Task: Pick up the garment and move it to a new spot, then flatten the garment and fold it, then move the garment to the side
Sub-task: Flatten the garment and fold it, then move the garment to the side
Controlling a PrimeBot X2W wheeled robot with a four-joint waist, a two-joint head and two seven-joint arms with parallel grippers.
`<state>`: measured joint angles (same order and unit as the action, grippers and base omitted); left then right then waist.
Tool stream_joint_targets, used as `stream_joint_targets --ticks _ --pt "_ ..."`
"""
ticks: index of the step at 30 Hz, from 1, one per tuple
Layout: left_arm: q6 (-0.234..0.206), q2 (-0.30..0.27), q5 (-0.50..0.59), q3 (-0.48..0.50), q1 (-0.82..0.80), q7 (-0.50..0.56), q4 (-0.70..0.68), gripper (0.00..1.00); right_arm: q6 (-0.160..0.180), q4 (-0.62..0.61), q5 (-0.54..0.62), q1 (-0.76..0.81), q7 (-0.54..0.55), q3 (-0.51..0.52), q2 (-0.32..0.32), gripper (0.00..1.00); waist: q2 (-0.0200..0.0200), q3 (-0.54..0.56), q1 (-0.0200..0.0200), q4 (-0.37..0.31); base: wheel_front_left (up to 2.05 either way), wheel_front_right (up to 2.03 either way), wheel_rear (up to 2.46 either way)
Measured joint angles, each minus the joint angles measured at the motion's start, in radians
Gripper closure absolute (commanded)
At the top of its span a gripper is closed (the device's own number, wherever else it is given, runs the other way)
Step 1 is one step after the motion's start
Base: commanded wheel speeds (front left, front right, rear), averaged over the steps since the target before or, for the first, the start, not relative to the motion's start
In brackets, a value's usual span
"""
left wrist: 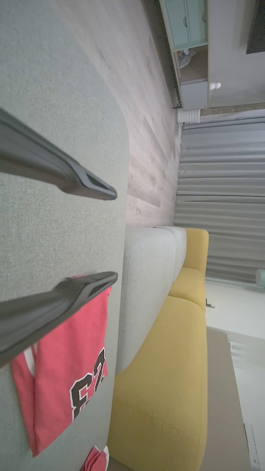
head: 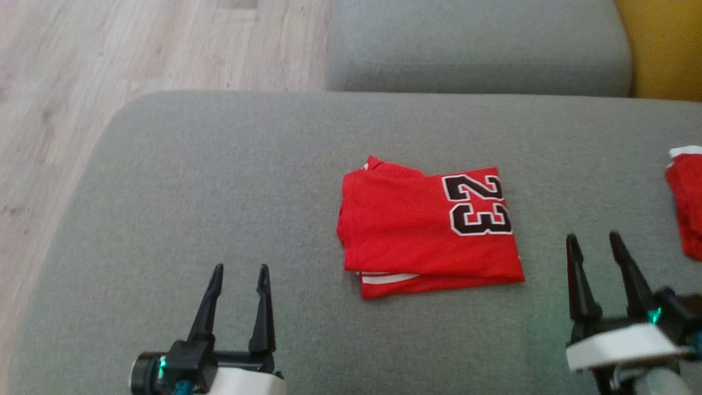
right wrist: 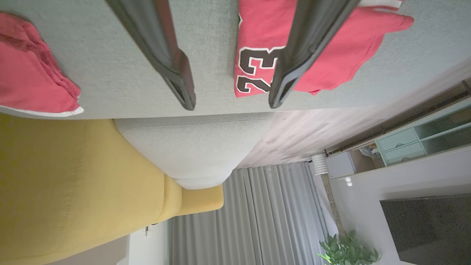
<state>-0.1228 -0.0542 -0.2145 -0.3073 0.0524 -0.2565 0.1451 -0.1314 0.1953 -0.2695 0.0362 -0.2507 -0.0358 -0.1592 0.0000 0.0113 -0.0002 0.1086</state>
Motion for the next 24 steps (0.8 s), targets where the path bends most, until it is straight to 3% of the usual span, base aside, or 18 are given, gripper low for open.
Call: stream_joint_targets --ticks 8,24 --pt "0.019 0.0 0.046 0.031 0.062 0.0 0.003 0.0 0.0 -0.032 0.078 0.14 0.0 0.032 0.053 0.0 0.0 0.054 -0.0001 -0.032 0.0 0.0 0.0" --pt "0.035 -0.001 0.066 0.052 0.08 0.0 -0.009 0.0 0.0 -0.012 0.081 0.16 0.0 0.035 0.067 0.0 0.0 0.052 0.0002 -0.015 0.0 0.0 0.0"
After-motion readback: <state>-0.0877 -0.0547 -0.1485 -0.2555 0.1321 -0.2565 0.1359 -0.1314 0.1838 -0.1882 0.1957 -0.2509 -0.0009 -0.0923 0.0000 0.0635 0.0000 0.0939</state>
